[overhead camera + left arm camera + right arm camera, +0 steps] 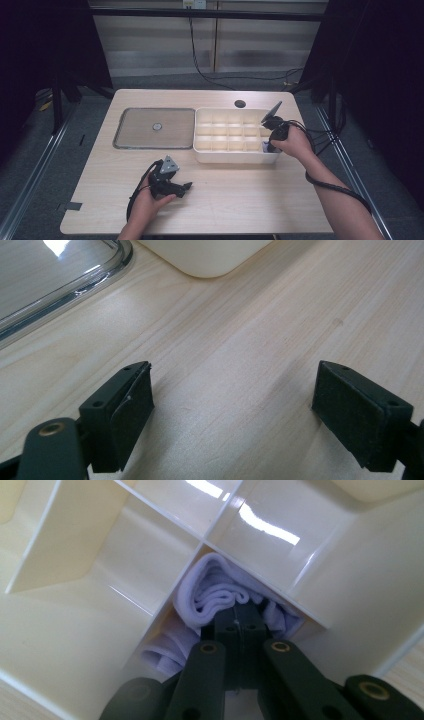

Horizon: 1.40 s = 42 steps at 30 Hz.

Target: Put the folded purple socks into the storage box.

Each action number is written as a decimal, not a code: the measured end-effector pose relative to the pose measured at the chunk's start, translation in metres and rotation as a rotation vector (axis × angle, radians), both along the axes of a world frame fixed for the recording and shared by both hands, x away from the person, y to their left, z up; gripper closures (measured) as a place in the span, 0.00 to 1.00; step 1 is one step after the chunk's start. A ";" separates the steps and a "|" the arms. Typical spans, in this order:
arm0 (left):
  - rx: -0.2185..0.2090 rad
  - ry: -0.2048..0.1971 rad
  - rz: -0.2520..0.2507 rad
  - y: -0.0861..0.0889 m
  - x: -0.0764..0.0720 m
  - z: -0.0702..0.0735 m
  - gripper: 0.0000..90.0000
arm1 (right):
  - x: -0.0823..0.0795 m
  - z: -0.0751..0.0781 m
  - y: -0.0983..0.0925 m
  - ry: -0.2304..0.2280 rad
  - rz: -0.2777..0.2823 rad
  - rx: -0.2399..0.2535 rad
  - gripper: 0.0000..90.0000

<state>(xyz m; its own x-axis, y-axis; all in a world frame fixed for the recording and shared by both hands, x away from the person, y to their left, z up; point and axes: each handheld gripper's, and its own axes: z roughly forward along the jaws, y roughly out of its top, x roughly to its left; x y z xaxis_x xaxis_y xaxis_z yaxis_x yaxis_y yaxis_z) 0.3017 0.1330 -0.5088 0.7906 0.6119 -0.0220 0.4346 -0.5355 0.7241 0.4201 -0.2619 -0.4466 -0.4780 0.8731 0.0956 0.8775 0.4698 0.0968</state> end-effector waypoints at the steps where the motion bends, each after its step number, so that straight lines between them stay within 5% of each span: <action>1: 0.000 -0.001 -0.001 0.000 0.000 0.000 0.18 | 0.000 0.000 0.000 0.000 0.000 0.002 1.00; 42: -0.005 -0.004 0.006 0.000 0.000 0.000 0.18 | -0.003 0.042 0.002 -0.046 0.048 -0.017 0.87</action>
<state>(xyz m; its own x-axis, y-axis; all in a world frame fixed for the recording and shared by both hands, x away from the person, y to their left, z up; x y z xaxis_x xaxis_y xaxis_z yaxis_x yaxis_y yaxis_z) 0.3017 0.1327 -0.5089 0.7871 0.6164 -0.0223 0.4351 -0.5292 0.7284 0.4171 -0.2603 -0.4042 -0.5227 0.8505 0.0583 0.8488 0.5129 0.1283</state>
